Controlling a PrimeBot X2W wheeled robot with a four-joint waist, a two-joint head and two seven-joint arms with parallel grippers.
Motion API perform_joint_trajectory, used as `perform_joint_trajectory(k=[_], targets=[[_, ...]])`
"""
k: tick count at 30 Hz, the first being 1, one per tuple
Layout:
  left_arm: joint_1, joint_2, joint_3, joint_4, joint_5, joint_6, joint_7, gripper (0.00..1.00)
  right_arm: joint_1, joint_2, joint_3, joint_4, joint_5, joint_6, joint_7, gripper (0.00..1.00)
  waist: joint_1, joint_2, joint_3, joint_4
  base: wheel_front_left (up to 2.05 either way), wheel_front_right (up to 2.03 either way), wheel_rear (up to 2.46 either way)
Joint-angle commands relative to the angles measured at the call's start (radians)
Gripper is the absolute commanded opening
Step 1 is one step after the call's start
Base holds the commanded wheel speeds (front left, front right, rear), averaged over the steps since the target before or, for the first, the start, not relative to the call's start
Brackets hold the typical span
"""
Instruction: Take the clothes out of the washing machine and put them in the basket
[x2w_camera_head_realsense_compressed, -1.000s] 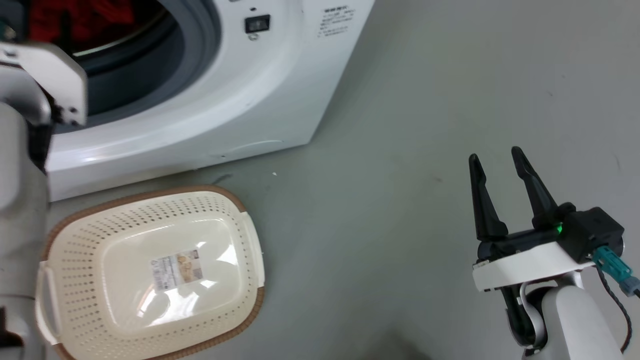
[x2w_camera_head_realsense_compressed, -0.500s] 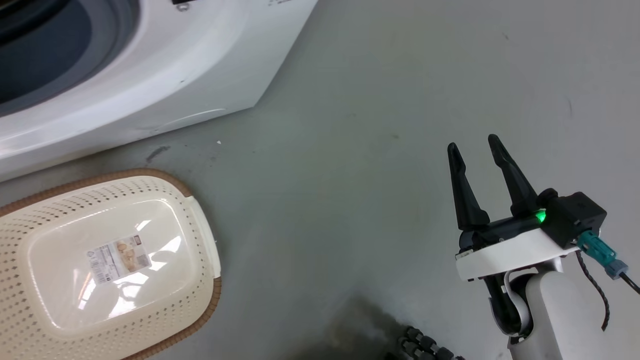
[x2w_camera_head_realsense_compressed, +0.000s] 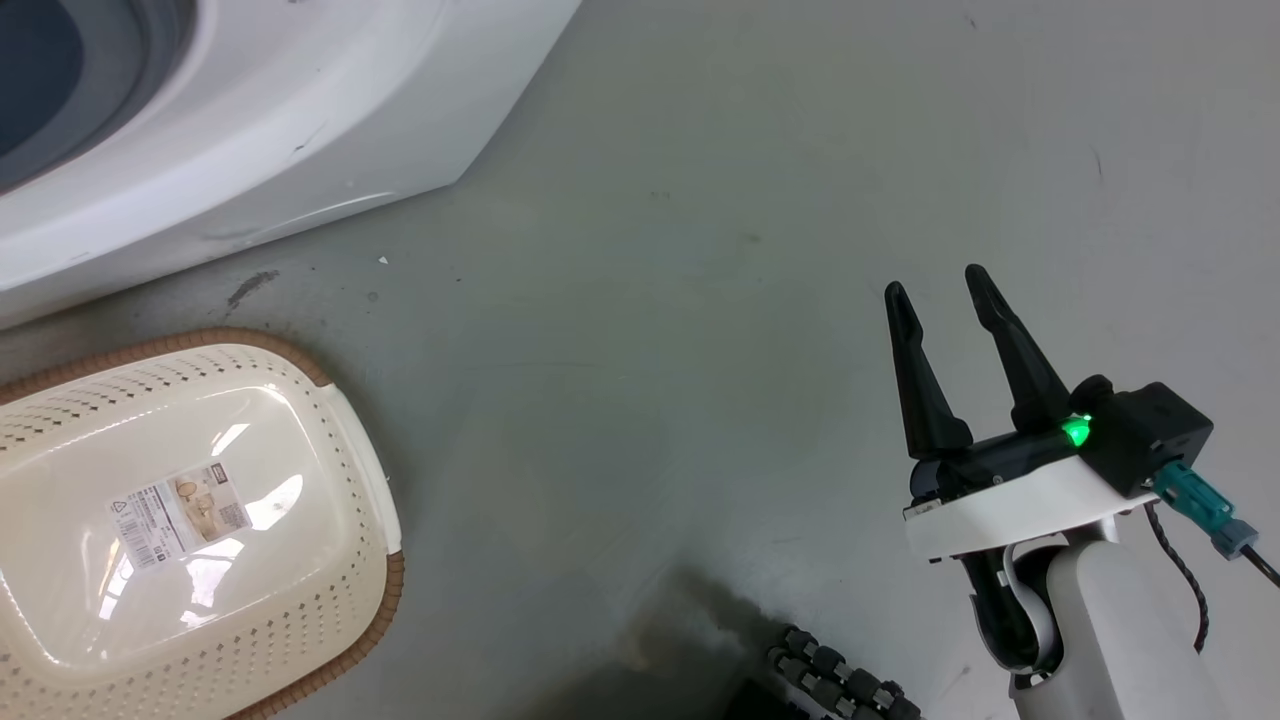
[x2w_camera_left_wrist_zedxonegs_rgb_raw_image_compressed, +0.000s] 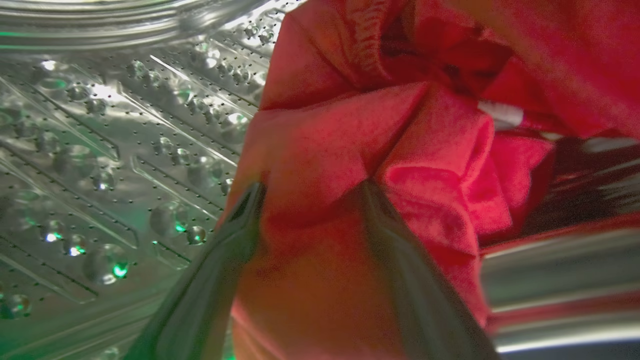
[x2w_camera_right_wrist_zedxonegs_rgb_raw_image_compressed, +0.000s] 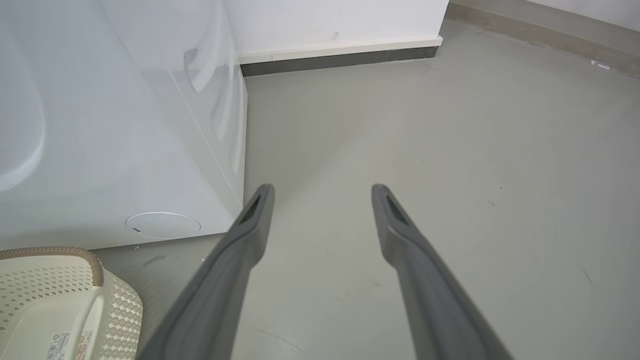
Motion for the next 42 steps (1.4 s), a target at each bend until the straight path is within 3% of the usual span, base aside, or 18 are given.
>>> perform_joint_trajectory(k=[1, 2, 3, 4, 5, 10, 15, 26, 34, 42], targets=[[0.021, 0.001, 0.008, -0.012, -0.011, 0.009, 0.012, 1.0, -0.012, 0.001, 0.001, -0.004, 0.005, -0.001, -0.006, 1.0, -0.0001, 0.0, 0.004, -0.002, 0.0, 0.0, 0.0], [0.031, 0.003, 0.012, -0.023, -0.017, 0.016, 0.025, 0.84, -0.014, 0.001, 0.0, -0.006, 0.004, -0.001, -0.006, 1.0, -0.0001, 0.0, 0.006, -0.003, 0.0, 0.0, 0.0], [0.039, 0.006, 0.016, -0.034, -0.023, 0.022, 0.037, 0.42, -0.016, 0.001, 0.0, -0.007, 0.004, -0.001, -0.006, 1.0, -0.0001, 0.0, 0.008, -0.003, 0.0, 0.0, 0.0], [0.046, 0.009, 0.019, -0.05, -0.027, 0.029, 0.046, 0.35, -0.018, 0.001, 0.0, -0.008, 0.005, -0.001, -0.006, 1.0, -0.0001, 0.0, 0.009, -0.002, 0.0, 0.0, 0.0], [0.052, 0.011, 0.022, -0.065, -0.032, 0.036, 0.054, 0.0, -0.02, 0.001, -0.001, -0.01, 0.006, -0.001, -0.006, 1.0, -0.0001, 0.0, 0.01, -0.002, 0.0, 0.0, 0.0], [0.1, 0.018, 0.031, -0.151, -0.034, 0.087, 0.027, 0.0, -0.017, 0.001, -0.008, -0.011, -0.002, -0.001, -0.006, 1.0, -0.0001, 0.0, -0.003, 0.006, 0.0, 0.0, 0.0], [0.159, -0.008, 0.05, -0.208, -0.054, 0.148, -0.065, 0.0, -0.006, 0.001, -0.022, -0.01, -0.018, -0.001, -0.006, 1.0, -0.0001, 0.0, -0.05, 0.024, 0.0, 0.0, 0.0], [0.357, -0.136, 0.147, -0.186, -0.185, 0.267, -0.416, 0.0, 0.04, 0.0, -0.066, -0.002, -0.066, -0.001, -0.004, 1.0, -0.0001, 0.0, -0.204, 0.068, 0.0, 0.0, 0.0], [0.509, -0.26, 0.207, -0.136, -0.288, 0.294, -0.664, 0.0, 0.1, 0.0, -0.091, 0.005, -0.104, -0.001, -0.003, 1.0, -0.0001, 0.0, -0.347, 0.128, 0.0, 0.0, 0.0], [0.628, -0.36, 0.216, -0.159, -0.345, 0.282, -0.817, 0.0, 0.155, 0.0, -0.11, -0.029, -0.133, -0.001, 0.034, 1.0, -0.0001, 0.0, -0.468, 0.199, 0.0, 0.0, 0.0]])
